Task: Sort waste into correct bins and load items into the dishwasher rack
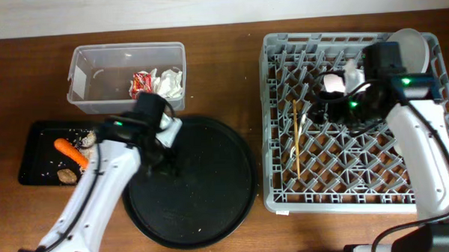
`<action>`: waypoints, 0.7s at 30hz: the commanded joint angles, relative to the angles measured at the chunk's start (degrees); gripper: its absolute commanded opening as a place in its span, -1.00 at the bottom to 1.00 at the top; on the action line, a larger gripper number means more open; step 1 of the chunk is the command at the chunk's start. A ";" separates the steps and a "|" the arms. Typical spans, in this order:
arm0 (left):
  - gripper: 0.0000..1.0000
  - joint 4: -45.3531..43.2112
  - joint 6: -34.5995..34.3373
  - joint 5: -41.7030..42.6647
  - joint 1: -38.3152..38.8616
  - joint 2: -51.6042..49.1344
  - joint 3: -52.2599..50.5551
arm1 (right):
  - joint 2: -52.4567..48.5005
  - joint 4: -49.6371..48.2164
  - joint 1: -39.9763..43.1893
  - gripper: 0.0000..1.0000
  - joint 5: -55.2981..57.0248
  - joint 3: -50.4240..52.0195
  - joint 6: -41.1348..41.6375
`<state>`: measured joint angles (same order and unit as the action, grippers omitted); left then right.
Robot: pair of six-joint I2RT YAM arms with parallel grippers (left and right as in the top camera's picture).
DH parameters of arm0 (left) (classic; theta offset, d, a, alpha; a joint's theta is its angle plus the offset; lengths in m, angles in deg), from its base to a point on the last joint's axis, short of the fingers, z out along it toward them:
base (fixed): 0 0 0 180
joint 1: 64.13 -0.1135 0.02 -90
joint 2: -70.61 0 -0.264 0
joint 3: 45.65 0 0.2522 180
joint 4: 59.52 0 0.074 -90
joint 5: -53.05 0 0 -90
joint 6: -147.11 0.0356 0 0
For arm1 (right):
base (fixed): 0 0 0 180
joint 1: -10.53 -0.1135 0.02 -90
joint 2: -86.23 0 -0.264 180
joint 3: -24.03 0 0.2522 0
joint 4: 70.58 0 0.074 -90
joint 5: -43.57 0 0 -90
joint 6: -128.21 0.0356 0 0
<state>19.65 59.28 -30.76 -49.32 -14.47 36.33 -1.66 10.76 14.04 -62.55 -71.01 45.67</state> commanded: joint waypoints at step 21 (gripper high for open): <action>0.99 -12.85 -3.02 0.04 -9.99 61.27 -20.94 | 69.22 -6.93 1.62 0.97 8.02 31.47 -4.04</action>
<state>6.90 56.86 -30.93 -59.03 46.51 15.83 64.87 4.09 16.05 -56.32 -40.17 42.02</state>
